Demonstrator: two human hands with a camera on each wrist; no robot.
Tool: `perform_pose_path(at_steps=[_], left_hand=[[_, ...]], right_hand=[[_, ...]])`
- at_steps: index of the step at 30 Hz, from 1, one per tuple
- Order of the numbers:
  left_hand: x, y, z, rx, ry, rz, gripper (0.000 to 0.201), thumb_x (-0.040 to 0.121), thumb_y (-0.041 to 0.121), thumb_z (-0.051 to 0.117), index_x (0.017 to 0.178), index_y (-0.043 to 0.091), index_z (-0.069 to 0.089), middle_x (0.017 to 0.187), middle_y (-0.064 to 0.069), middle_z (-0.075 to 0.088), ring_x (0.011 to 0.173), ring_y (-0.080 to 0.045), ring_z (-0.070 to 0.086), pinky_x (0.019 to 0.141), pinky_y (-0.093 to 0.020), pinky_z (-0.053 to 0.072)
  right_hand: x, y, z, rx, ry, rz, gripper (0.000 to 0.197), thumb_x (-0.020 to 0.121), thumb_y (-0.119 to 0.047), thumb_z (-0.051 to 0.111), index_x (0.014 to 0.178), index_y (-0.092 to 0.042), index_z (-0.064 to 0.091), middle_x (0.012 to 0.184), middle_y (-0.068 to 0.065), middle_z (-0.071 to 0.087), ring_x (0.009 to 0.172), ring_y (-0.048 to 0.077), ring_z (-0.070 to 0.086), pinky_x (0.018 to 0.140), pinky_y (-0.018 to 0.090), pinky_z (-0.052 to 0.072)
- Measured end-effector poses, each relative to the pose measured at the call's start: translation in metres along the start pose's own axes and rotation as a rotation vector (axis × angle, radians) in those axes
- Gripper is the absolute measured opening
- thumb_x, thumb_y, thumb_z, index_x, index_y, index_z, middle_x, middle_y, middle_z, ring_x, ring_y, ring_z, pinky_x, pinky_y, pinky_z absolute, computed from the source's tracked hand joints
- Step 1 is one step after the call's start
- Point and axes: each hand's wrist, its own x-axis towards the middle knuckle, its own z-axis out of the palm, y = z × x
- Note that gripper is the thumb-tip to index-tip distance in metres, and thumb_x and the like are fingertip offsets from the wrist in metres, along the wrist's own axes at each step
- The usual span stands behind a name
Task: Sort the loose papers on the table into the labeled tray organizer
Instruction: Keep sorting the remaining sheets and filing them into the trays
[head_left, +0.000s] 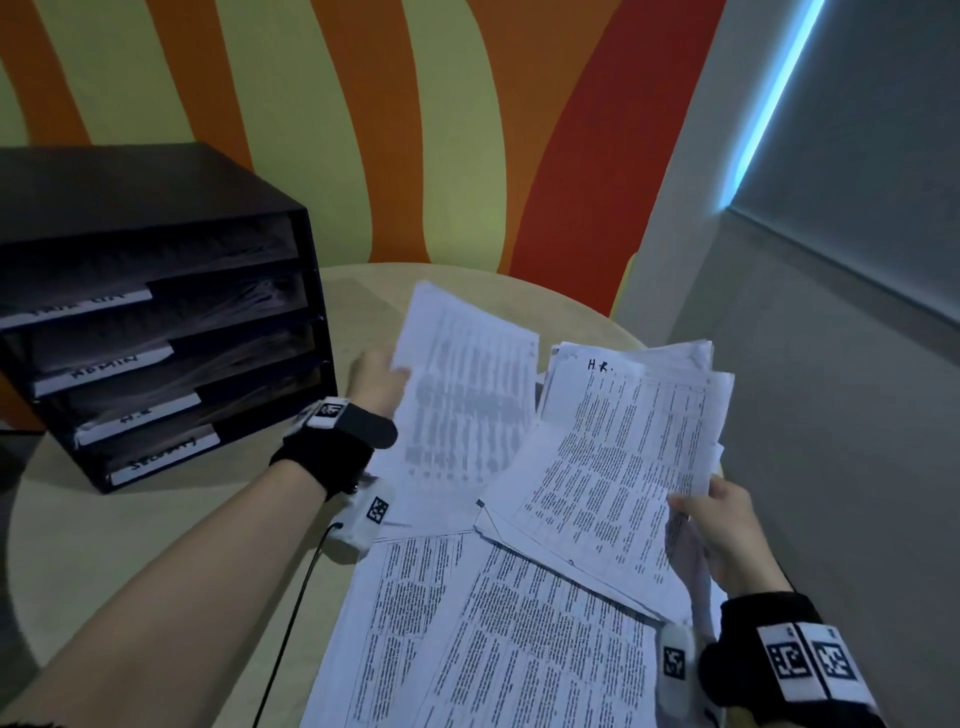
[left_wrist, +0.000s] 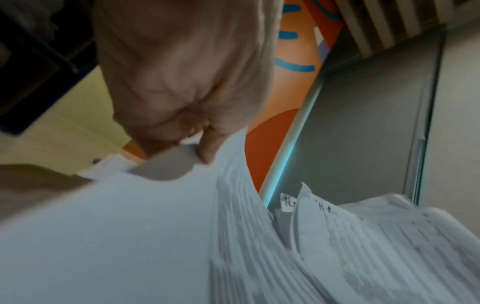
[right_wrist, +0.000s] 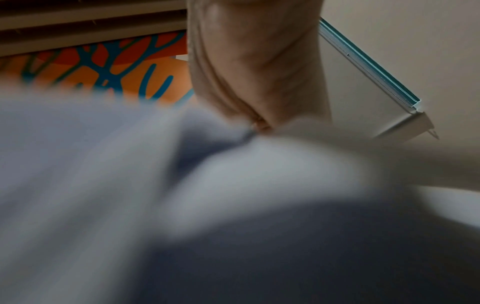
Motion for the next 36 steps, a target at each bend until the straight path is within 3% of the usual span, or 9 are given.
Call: perform_pose_path(at_steps=[3,6,12,16,20,24,29,32,36], left_hand=[[0.008,0.021,-0.034,-0.193,0.206,0.088,0.007,0.084,0.003,0.058,0.079,0.003,0.062,0.076,-0.005,0.053,0.069,-0.015,0.045,0.064,-0.029,0.036],[0.010,0.044,-0.063,-0.351,0.270,0.158,0.013,0.090,0.000,0.059,0.098,0.007,0.068,0.095,-0.009,0.066,0.086,-0.018,0.059,0.074,-0.032,0.045],[-0.012,0.061,-0.058,-0.474,0.116,0.058,0.025,0.091,0.001,0.062,0.116,-0.005,0.064,0.110,-0.016,0.069,0.095,-0.026,0.068,0.087,-0.040,0.054],[-0.035,0.055,-0.029,-0.470,-0.054,0.006,0.006,0.087,0.000,0.066,0.090,0.004,0.063,0.101,-0.025,0.069,0.088,-0.031,0.069,0.084,-0.043,0.056],[-0.042,0.049,-0.009,-0.431,-0.080,-0.031,0.021,0.083,0.001,0.070,0.072,0.008,0.053,0.094,-0.031,0.067,0.084,-0.040,0.067,0.082,-0.058,0.052],[-0.050,0.052,0.002,-0.428,-0.083,-0.023,0.026,0.082,0.004,0.072,0.069,0.011,0.051,0.083,-0.021,0.063,0.077,-0.027,0.060,0.072,-0.044,0.050],[-0.054,0.053,0.009,-0.413,-0.150,-0.003,0.018,0.086,0.009,0.070,0.082,0.004,0.053,0.083,-0.016,0.057,0.076,-0.023,0.052,0.069,-0.036,0.043],[-0.054,0.051,0.012,-0.419,-0.165,-0.016,0.022,0.087,0.010,0.070,0.076,0.007,0.051,0.082,-0.016,0.057,0.074,-0.023,0.050,0.064,-0.033,0.043],[-0.056,0.049,0.017,-0.377,-0.248,-0.002,0.020,0.090,0.020,0.068,0.097,0.002,0.063,0.103,-0.021,0.069,0.088,-0.028,0.063,0.081,-0.045,0.053]], right_hand=[[0.001,0.001,-0.003,0.010,0.018,0.000,0.028,0.092,0.009,0.052,0.117,0.000,0.060,0.108,0.015,0.063,0.099,0.034,0.060,0.085,0.040,0.048],[0.001,0.001,-0.002,0.012,0.031,-0.012,0.025,0.091,0.009,0.053,0.113,0.000,0.062,0.107,0.017,0.065,0.098,0.035,0.061,0.084,0.040,0.048],[-0.011,-0.016,0.001,0.087,-0.028,-0.071,0.015,0.092,0.009,0.052,0.099,0.000,0.061,0.095,0.014,0.066,0.083,0.026,0.062,0.078,0.037,0.047],[-0.023,-0.030,0.002,0.140,-0.114,-0.104,0.014,0.093,0.004,0.054,0.097,-0.006,0.064,0.090,0.010,0.070,0.084,0.029,0.067,0.066,0.034,0.048],[-0.030,-0.037,0.003,0.140,-0.155,-0.141,0.016,0.092,0.005,0.055,0.094,-0.006,0.066,0.089,0.010,0.072,0.082,0.027,0.068,0.067,0.035,0.049],[-0.032,-0.039,0.002,0.164,-0.174,-0.147,0.016,0.093,0.005,0.054,0.097,-0.005,0.066,0.093,0.010,0.071,0.084,0.026,0.066,0.067,0.034,0.048],[-0.030,-0.039,0.003,0.162,-0.192,-0.146,0.014,0.096,-0.003,0.054,0.105,-0.006,0.065,0.100,0.011,0.069,0.093,0.029,0.063,0.073,0.037,0.047],[-0.029,-0.038,0.004,0.158,-0.194,-0.140,0.015,0.097,-0.005,0.054,0.106,-0.008,0.065,0.099,0.012,0.069,0.089,0.031,0.061,0.074,0.040,0.044],[-0.029,-0.037,0.008,0.177,-0.181,-0.153,0.019,0.098,-0.008,0.052,0.110,-0.008,0.067,0.094,0.010,0.073,0.085,0.034,0.062,0.072,0.052,0.046]])
